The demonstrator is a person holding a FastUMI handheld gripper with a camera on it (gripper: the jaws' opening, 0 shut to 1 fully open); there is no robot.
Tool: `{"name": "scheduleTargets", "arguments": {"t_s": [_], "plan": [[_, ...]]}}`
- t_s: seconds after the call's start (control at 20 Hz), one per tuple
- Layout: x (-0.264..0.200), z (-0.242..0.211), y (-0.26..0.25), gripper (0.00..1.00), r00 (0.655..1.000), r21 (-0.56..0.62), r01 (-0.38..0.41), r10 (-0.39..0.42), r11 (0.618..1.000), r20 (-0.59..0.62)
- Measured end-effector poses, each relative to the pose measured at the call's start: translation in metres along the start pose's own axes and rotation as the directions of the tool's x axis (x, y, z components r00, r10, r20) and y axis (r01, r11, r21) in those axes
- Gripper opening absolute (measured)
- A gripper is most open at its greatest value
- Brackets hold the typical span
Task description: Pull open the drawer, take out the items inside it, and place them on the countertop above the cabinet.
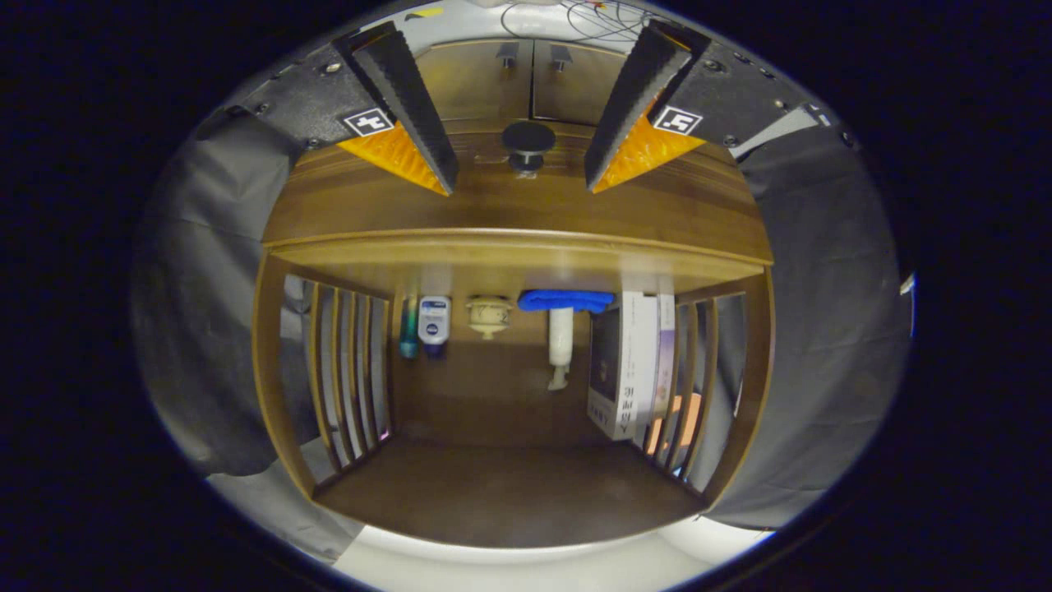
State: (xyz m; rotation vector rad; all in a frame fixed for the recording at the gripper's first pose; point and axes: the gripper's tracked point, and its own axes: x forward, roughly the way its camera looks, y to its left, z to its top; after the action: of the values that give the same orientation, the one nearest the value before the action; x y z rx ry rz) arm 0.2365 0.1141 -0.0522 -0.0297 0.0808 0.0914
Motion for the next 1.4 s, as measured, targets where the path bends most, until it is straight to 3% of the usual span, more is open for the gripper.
{"name": "scheduleTargets", "arguments": {"t_s": [0.2,0.6,0.8,1.4], "plan": [[0.026,-0.022,0.0,0.99,0.999,-0.01,0.011,-0.011,1.0,-0.044],[0.034,-0.036,0.001,0.72,0.996,-0.03,0.055,-0.057,0.998,-0.074],[0.04,-0.039,-0.002,0.5,0.995,0.016,0.064,-0.063,0.998,-0.075],[0.036,-0.04,-0.002,0.38,0.995,0.014,0.039,-0.037,0.999,-0.095]]}}
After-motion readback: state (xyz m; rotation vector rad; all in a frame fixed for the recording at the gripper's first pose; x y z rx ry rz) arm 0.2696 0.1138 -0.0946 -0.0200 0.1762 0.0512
